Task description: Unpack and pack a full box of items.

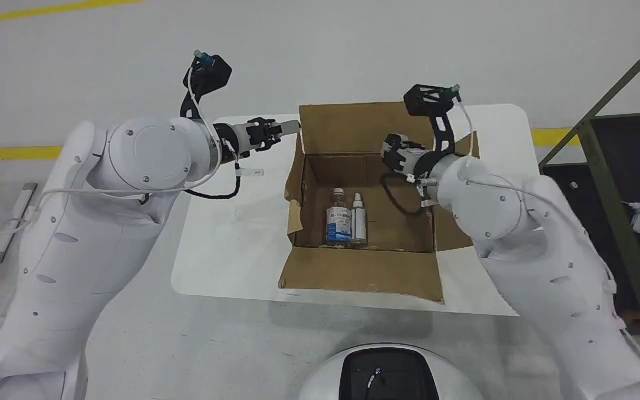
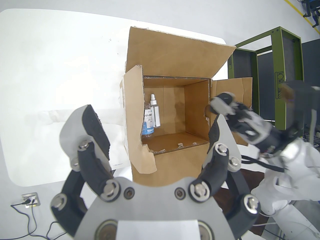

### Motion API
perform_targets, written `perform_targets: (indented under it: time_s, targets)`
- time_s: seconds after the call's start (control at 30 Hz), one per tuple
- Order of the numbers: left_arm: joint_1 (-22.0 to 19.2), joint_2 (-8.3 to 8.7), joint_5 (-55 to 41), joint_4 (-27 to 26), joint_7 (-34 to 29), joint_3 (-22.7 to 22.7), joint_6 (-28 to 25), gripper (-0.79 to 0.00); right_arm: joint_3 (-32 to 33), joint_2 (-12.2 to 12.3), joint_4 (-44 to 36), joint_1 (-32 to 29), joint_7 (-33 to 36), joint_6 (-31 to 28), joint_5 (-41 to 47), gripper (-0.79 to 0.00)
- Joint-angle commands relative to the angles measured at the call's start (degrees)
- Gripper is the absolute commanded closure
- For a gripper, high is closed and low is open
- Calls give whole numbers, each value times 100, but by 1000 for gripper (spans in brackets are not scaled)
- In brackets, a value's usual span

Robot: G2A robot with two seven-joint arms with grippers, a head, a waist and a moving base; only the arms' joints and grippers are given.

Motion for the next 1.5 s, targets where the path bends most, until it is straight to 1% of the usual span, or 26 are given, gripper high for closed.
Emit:
perform_targets:
  time_s: [0.0, 0.1, 0.2, 0.37, 0.53, 0.6, 1.47]
  targets:
    - [0, 0, 0, 0, 0, 0, 0, -785, 634, 76, -646, -365, -43, -252, -52, 0]
    - [0, 0, 0, 0, 0, 0, 0, -785, 1444, 172, -1285, -799, -66, -584, -154, 0]
    - [0, 0, 0, 0, 0, 0, 0, -785, 2144, 261, -1697, -1186, 210, -920, -355, 0]
    - [0, 0, 0, 0, 0, 0, 0, -785, 3085, 415, -2025, -1845, 1094, -1737, -953, 0]
    - [0, 0, 0, 0, 0, 0, 0, -785, 3687, 529, -2004, -2545, 2089, -2608, -1097, 0]
    - [0, 0, 0, 0, 0, 0, 0, -785, 3763, 541, -1944, -2716, 2260, -2665, -1050, 0]
    - [0, 0, 0, 0, 0, 0, 0, -785, 3763, 541, -1944, -2716, 2260, -2665, -1050, 0]
